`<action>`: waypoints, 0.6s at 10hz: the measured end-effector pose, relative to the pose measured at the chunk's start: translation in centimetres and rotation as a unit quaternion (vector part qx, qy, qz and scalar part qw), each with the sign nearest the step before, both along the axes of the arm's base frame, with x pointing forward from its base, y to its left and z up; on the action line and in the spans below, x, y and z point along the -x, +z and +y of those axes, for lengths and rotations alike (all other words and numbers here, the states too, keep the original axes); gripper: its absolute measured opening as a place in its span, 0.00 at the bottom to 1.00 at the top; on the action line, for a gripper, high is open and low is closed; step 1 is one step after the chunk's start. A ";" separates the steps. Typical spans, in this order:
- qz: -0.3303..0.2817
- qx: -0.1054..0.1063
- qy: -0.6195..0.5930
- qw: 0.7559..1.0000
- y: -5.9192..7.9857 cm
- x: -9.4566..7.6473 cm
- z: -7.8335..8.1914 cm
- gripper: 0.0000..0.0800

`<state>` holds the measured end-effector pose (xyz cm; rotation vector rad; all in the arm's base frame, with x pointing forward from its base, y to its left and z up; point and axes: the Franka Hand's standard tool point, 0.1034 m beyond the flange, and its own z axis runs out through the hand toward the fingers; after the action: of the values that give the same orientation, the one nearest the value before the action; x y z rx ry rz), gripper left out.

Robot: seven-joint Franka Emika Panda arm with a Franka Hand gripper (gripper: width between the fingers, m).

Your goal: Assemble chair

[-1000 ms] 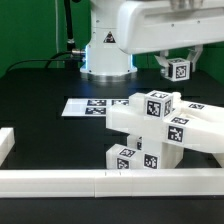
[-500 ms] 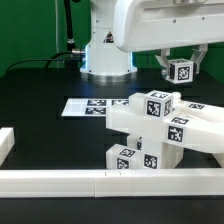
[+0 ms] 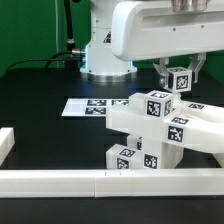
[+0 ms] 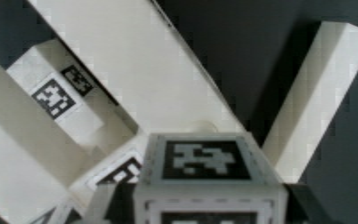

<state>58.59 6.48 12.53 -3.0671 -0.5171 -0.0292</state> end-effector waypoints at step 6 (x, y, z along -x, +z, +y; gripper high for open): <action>0.001 0.001 0.000 1.000 -0.6 0.4 0.3 0.34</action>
Offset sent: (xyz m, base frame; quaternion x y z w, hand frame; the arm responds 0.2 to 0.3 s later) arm -0.0049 0.0033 -0.0052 -0.0045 0.0015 0.0057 1.0000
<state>58.15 6.75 11.97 -3.0675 -0.5185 -0.0246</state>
